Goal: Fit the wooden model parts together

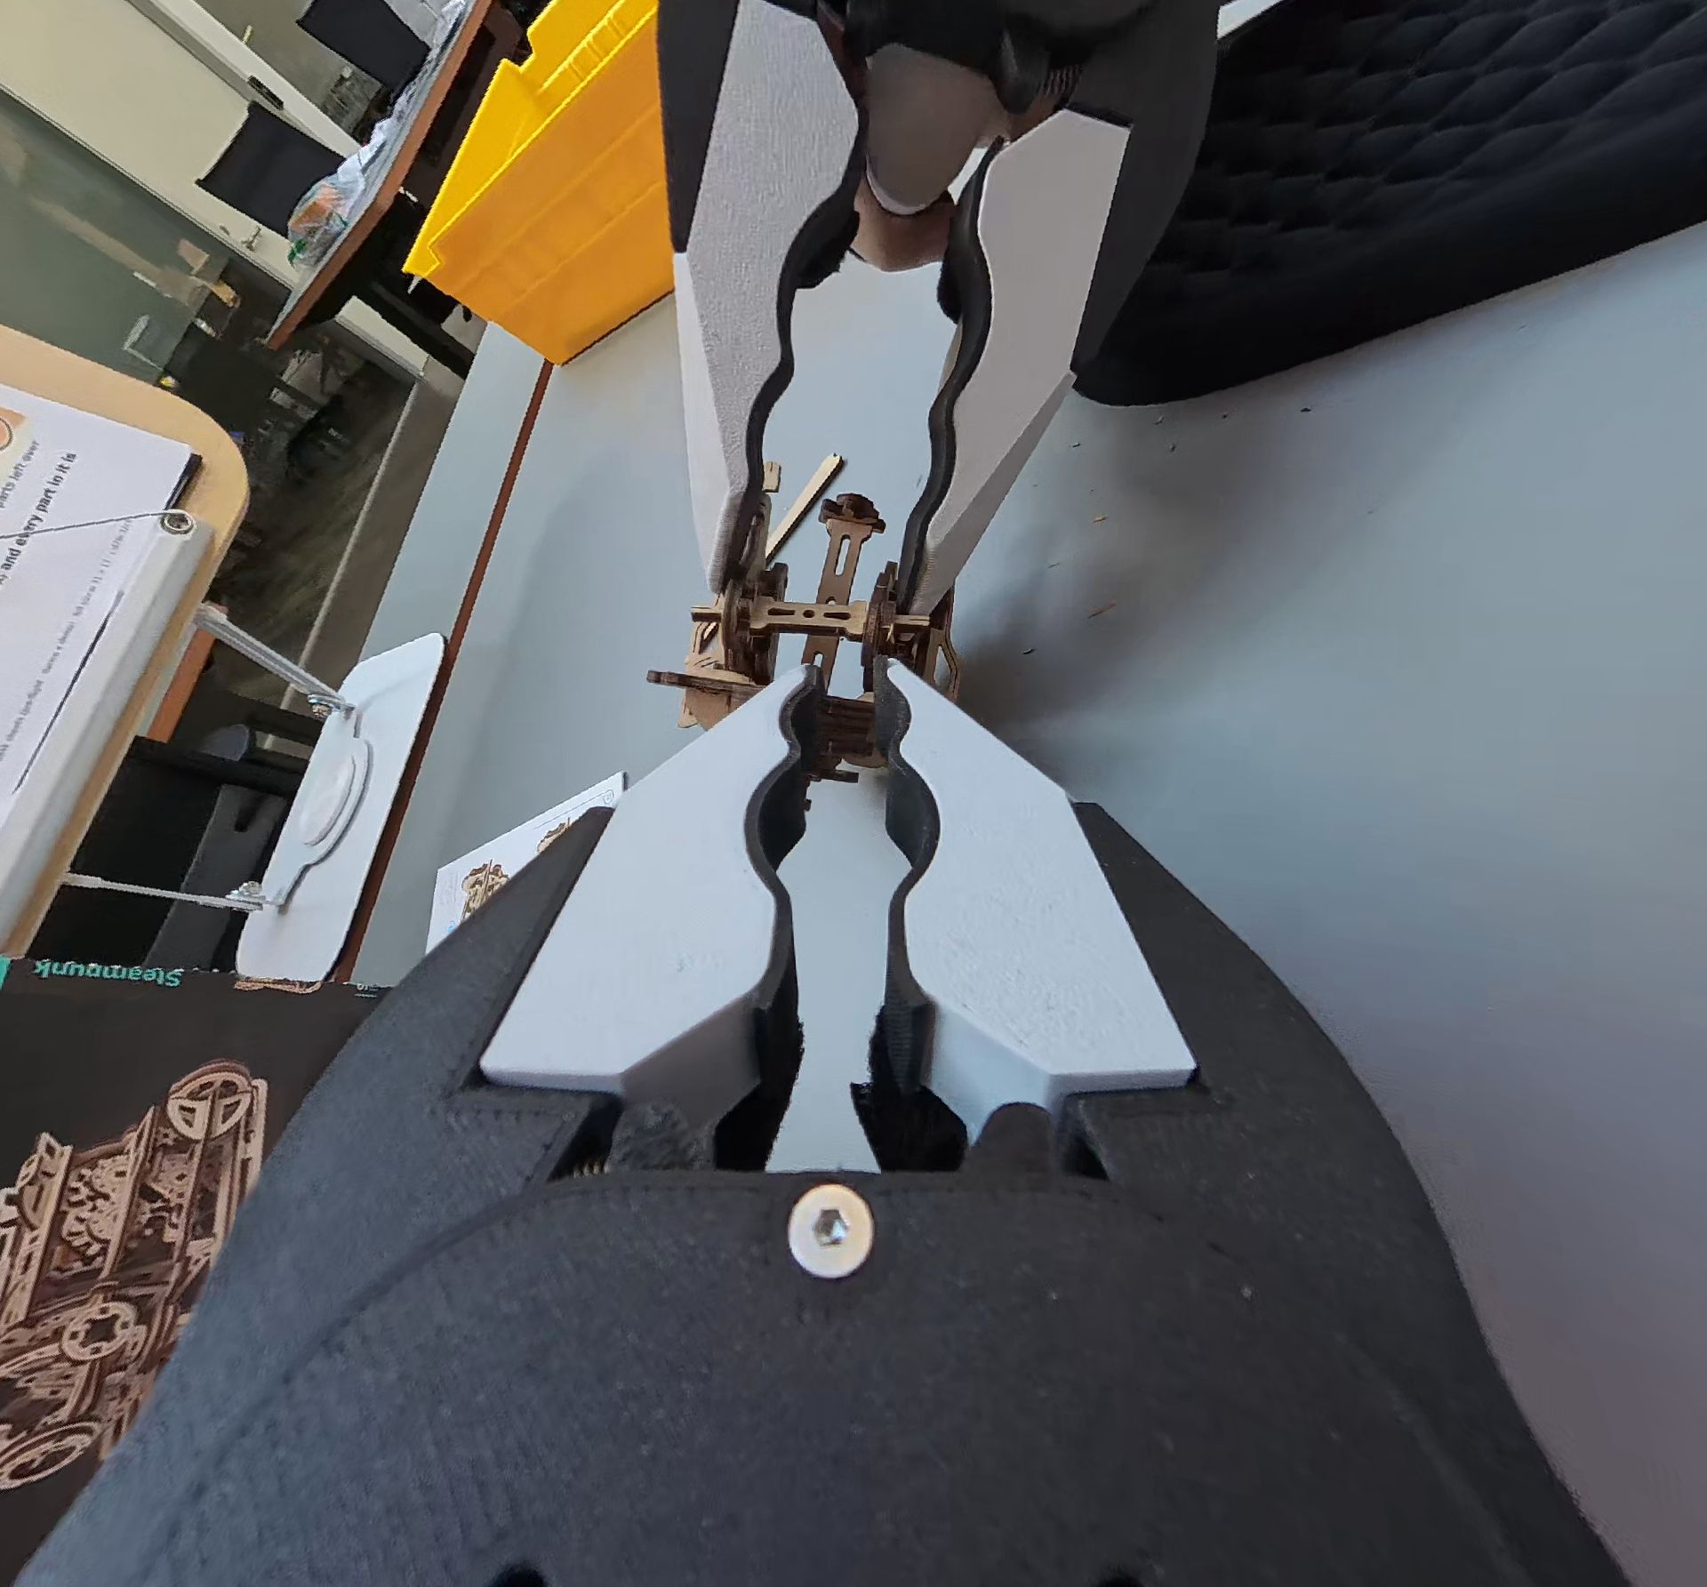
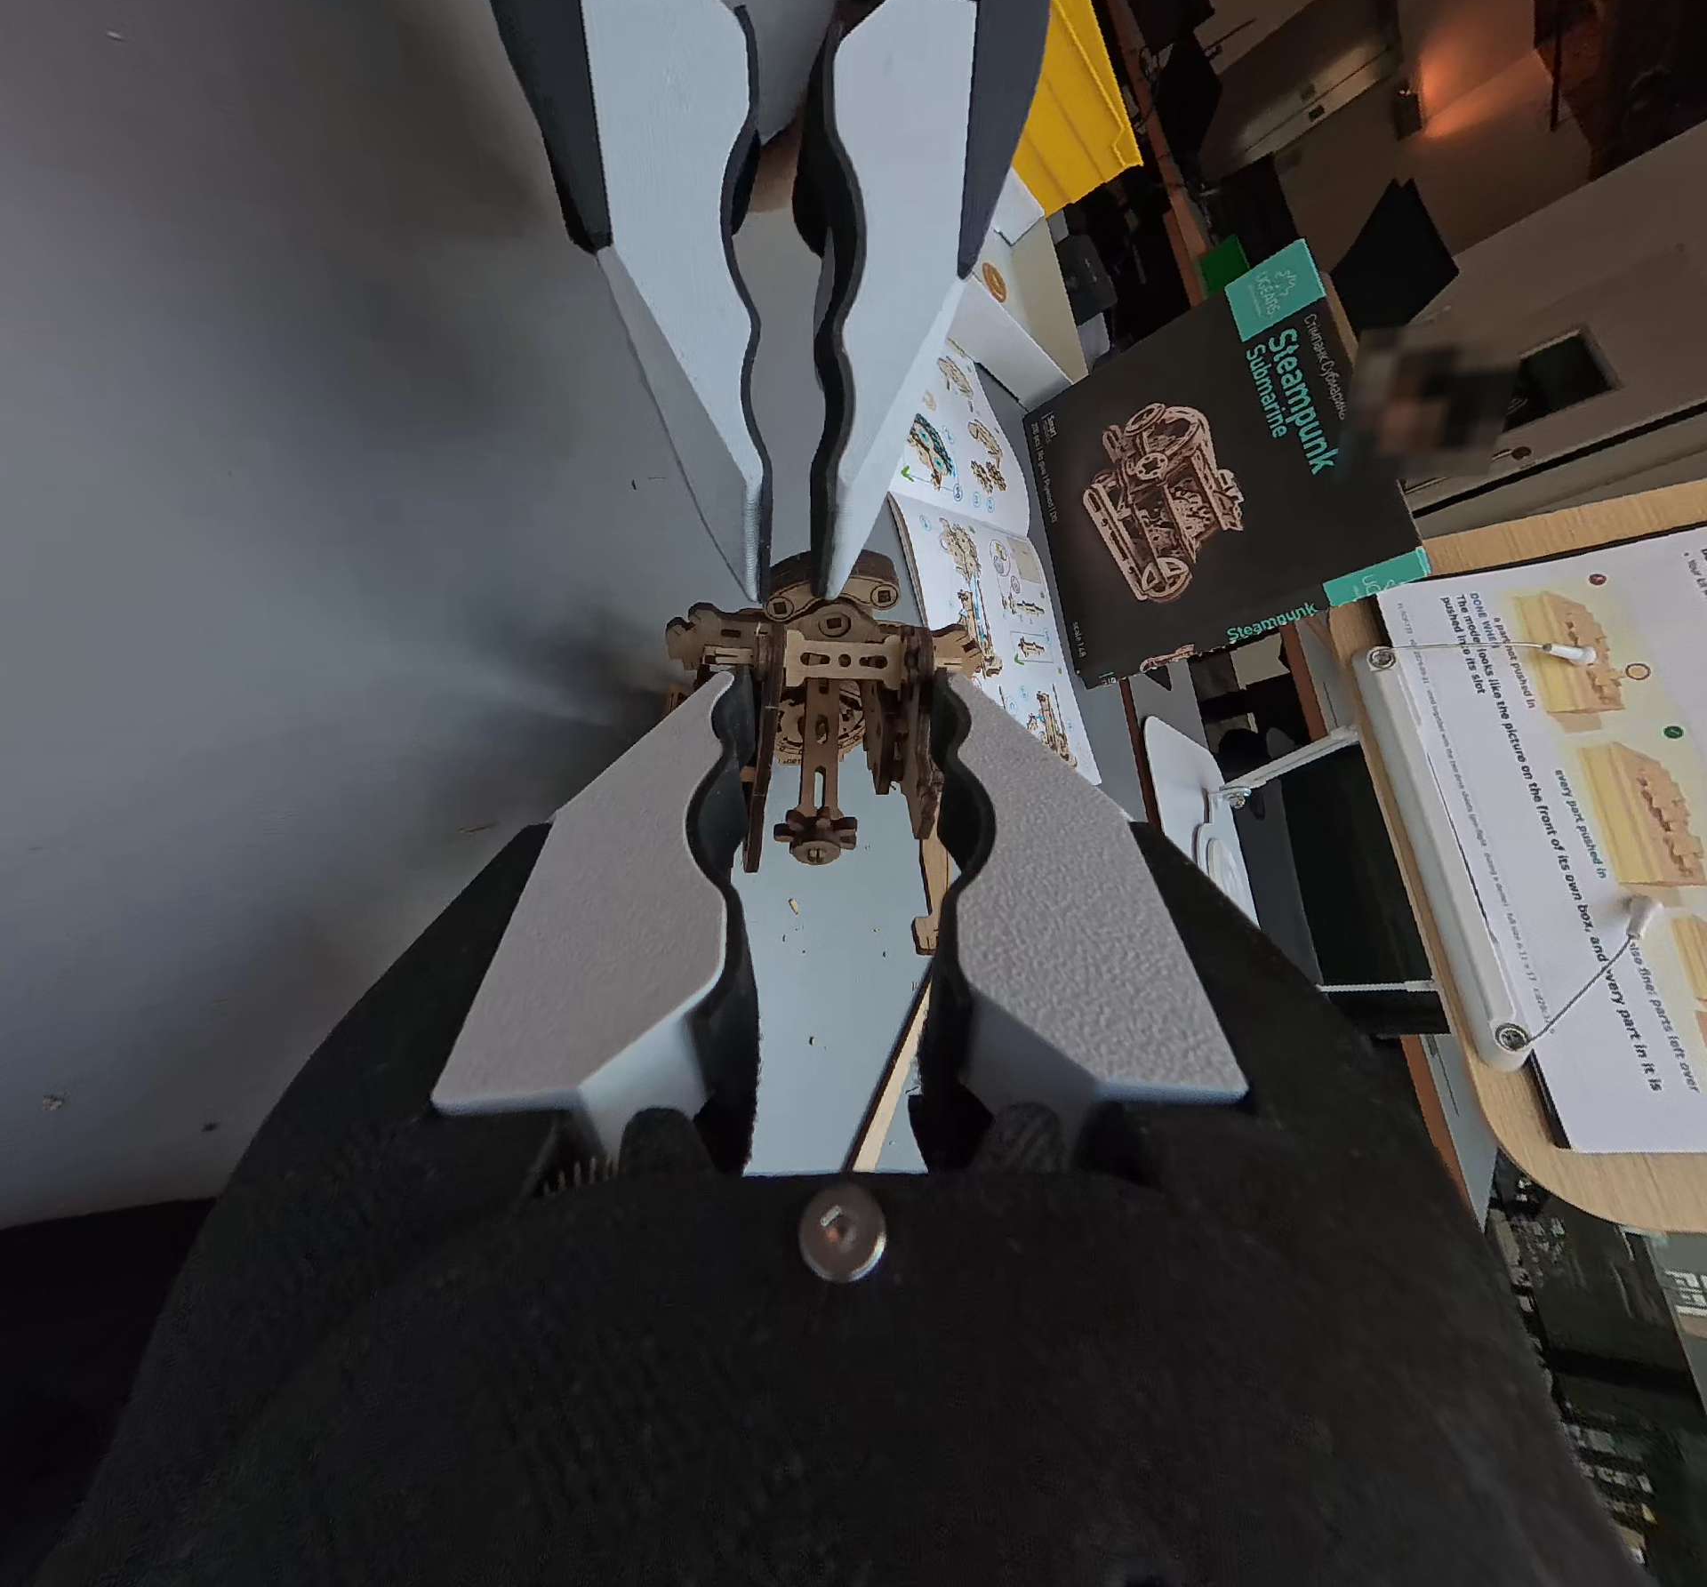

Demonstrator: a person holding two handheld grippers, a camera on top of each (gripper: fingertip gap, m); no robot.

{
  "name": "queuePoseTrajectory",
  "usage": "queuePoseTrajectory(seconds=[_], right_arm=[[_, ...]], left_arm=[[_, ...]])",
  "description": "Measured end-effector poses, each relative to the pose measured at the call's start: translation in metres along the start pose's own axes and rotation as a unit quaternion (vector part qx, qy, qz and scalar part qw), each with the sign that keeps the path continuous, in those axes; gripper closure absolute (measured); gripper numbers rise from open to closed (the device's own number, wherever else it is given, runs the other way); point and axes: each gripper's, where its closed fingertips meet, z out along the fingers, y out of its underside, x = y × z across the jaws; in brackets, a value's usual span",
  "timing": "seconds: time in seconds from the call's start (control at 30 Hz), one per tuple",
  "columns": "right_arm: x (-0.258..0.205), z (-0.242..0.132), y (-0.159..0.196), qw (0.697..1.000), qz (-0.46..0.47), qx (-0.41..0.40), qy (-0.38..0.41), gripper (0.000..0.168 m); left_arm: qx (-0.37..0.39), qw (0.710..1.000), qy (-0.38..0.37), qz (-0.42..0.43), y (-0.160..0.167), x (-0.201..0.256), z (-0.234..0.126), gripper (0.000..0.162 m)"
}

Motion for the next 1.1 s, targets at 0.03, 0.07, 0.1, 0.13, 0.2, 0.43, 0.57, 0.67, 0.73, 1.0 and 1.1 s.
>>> queuePoseTrajectory(seconds=[0.03,0.07,0.1,0.13,0.2,0.43,0.57,0.67,0.73,1.0,1.1], right_arm=[[0.000,0.000,0.000,1.000,-0.001,0.000,0.000,0.132],[-0.001,0.000,0.000,1.000,-0.001,0.001,-0.002,0.132],[-0.001,0.001,0.000,1.000,0.002,0.003,-0.003,0.132],[-0.002,0.001,0.001,1.000,0.006,0.003,-0.005,0.132],[-0.002,0.002,0.003,1.000,0.011,0.005,-0.006,0.132],[0.003,-0.001,0.003,0.998,0.050,0.021,-0.015,0.132],[0.005,-0.003,0.001,0.998,0.048,0.024,-0.018,0.132],[0.000,-0.001,0.002,0.999,0.015,0.020,-0.021,0.132],[-0.004,-0.001,0.003,0.999,-0.004,0.020,-0.031,0.132],[-0.006,-0.004,0.001,0.998,-0.012,0.030,-0.044,0.132],[-0.007,-0.003,0.002,0.998,0.010,0.022,-0.051,0.132]], left_arm=[[-0.006,1.000,-0.001,0.010,0.000,0.003,0.003,0.154],[-0.012,1.000,-0.006,0.018,0.001,0.004,0.005,0.158],[-0.020,0.999,-0.017,0.027,0.002,0.003,0.008,0.159],[-0.027,0.999,-0.021,0.036,0.004,0.004,0.010,0.159],[-0.041,0.997,-0.033,0.052,0.008,0.003,0.013,0.161],[-0.031,0.998,-0.043,0.037,0.000,0.000,0.014,0.162],[-0.025,0.999,-0.038,0.026,-0.002,0.000,0.013,0.162],[-0.029,0.999,-0.026,0.027,0.000,0.004,0.014,0.162],[-0.028,0.999,-0.013,0.023,0.001,0.008,0.014,0.162],[-0.011,1.000,0.016,0.002,-0.002,0.012,0.012,0.162],[-0.013,1.000,0.016,0.020,-0.002,0.013,0.012,0.162]])
